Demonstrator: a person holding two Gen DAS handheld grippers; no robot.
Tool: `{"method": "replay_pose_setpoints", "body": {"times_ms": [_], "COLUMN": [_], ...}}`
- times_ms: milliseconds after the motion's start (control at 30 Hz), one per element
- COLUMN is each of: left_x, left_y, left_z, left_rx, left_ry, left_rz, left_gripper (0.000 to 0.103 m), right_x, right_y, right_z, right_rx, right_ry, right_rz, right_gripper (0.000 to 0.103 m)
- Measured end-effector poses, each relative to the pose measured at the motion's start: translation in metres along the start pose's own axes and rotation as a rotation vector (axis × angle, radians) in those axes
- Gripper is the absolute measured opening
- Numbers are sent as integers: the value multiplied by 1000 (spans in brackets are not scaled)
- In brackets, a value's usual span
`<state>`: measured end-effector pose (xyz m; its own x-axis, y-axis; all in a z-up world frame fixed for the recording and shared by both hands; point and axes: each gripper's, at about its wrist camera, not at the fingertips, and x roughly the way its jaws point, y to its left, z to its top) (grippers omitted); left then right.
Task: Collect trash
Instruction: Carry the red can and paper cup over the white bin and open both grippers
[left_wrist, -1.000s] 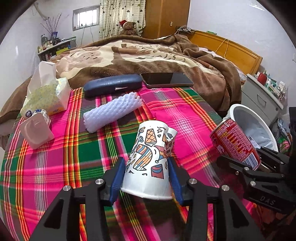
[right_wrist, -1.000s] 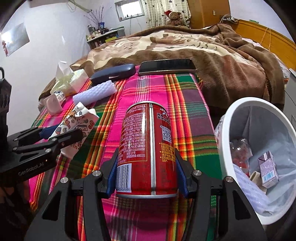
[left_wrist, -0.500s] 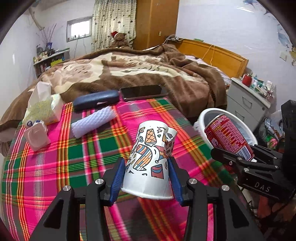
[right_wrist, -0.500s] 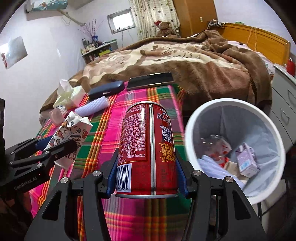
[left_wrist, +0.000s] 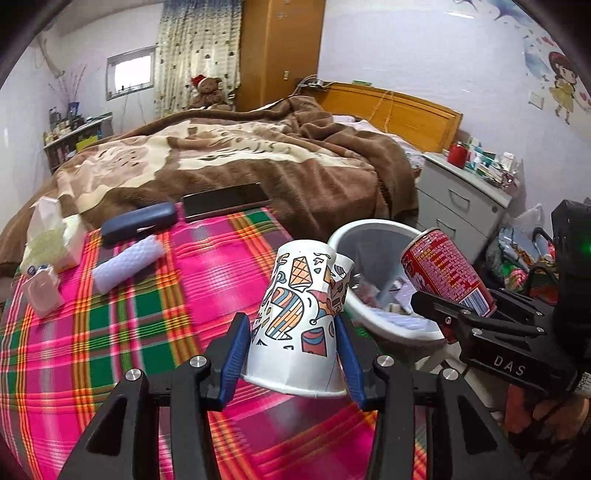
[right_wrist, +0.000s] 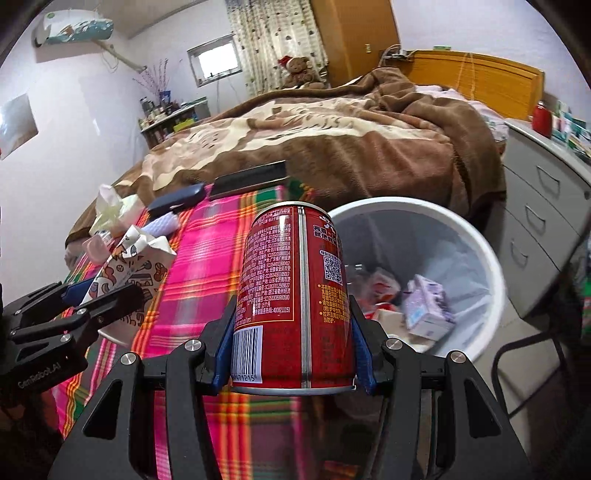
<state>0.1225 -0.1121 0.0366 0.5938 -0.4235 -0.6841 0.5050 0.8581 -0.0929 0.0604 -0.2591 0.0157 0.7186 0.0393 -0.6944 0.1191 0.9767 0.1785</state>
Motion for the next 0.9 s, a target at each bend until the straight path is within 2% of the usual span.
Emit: {"method": "replay_pose_setpoints", "body": {"times_ms": [200, 467, 900], "left_x": [11, 39, 90], "left_y": [-31, -62, -91], "left_z": [10, 22, 44], "left_rx": [28, 48, 65], "left_ry": [-3, 30, 78], "left_rz": [-43, -96, -112], "left_gripper": [48, 48, 54], "right_x": [-7, 2, 22], "right_y": [-27, -56, -90], "right_z": [3, 8, 14], "right_rx": [30, 53, 68], "right_ry": [-12, 18, 80], "right_rz": [-53, -113, -123], "right_gripper": [54, 54, 54]}}
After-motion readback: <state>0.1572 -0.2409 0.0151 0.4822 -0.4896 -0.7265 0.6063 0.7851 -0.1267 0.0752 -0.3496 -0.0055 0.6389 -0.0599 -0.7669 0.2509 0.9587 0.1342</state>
